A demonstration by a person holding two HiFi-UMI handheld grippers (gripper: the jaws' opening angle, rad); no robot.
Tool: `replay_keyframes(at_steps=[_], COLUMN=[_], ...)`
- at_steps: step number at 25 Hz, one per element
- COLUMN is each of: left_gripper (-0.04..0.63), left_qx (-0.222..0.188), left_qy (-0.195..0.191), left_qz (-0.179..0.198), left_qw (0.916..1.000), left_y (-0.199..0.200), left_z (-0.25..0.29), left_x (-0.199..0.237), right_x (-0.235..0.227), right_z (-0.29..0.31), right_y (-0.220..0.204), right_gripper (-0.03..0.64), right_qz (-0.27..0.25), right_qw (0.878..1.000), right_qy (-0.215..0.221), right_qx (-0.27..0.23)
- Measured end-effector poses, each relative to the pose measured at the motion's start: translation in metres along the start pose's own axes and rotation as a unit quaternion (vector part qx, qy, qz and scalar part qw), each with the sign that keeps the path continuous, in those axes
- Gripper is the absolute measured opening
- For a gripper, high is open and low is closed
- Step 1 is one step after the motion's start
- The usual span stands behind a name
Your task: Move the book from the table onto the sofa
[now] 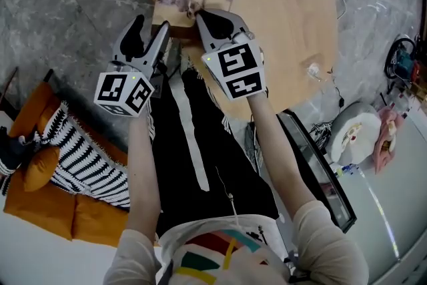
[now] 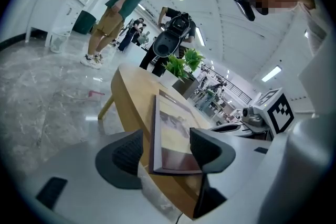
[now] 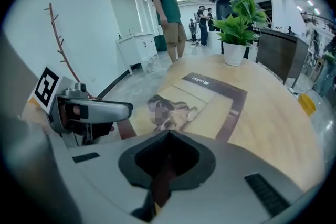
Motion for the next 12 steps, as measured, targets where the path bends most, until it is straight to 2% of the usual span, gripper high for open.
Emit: replay_keyframes(at_steps=[3, 9, 12], left_gripper=[0.281, 0.281, 0.281], left_qx=[0.019, 0.034, 0.039], left_qy=[-0.007, -0.018, -0.046], left_qz=[-0.018, -0.043, -0.078], left_qw=[0.9996, 0.9983, 0.9952], left_y=[-0.006, -0.011, -0.022], left_z=[0.008, 0.016, 0.014], left_x=[-0.002, 0.003, 0.005], right_x=[0.002, 0.012, 0.021], right_z=[-0.002, -0.004, -0.006], right_y=[0.000, -0.003, -0.005], right_gripper=[0.011, 0.011, 0.011], right_qz=[-0.032, -0.100, -0.120], right_qw=[0.999, 0.991, 0.985], right_qy=[0.014, 0.089, 0.120], right_qx=[0.000, 0.013, 0.007])
Point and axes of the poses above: the fingertips, and each gripper's own axes: z forward along the fingers, x to its left, y out of its top, the point moved 1 cm from there along -z, backward along the fingers, and after that the axes turned 3 degrees about -y, right-handed, at the moved point
